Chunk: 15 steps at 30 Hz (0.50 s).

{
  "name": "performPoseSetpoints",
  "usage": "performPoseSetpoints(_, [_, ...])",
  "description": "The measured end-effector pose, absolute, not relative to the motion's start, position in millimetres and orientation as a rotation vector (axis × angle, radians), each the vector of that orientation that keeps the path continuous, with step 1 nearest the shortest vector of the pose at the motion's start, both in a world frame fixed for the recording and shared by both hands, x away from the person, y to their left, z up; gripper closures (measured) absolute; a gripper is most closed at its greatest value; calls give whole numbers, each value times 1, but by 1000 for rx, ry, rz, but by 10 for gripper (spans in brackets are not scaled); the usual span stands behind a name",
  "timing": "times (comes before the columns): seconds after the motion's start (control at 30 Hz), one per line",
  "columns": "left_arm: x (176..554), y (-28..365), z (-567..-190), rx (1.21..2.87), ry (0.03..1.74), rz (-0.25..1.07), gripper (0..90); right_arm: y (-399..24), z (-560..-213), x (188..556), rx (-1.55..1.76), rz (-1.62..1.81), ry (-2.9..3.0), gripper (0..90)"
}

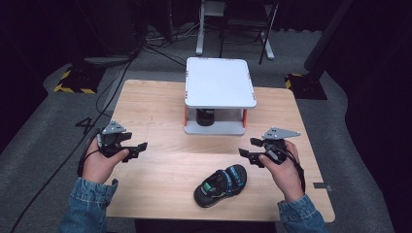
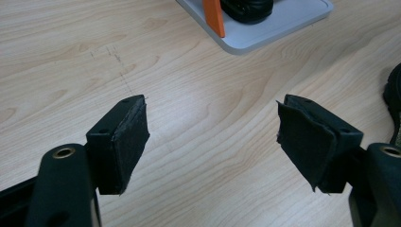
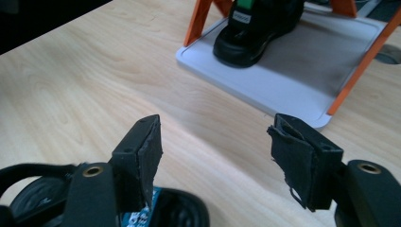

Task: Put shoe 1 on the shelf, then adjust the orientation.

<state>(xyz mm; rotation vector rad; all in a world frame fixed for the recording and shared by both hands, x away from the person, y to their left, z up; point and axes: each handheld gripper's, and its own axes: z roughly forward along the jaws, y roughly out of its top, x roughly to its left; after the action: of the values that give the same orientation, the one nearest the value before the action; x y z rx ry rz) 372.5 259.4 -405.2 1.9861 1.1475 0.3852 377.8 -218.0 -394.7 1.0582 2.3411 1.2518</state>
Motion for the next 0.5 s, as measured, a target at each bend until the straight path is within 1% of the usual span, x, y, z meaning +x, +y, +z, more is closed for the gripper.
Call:
performPoseSetpoints(0.23, [377, 252, -407, 2010, 1126, 369, 253, -208, -396, 367, 1007, 1195, 2445, 324])
performPoseSetpoints(0.5, [378, 251, -407, 2015, 1123, 363, 252, -184, -401, 354, 907, 1148, 2594, 315])
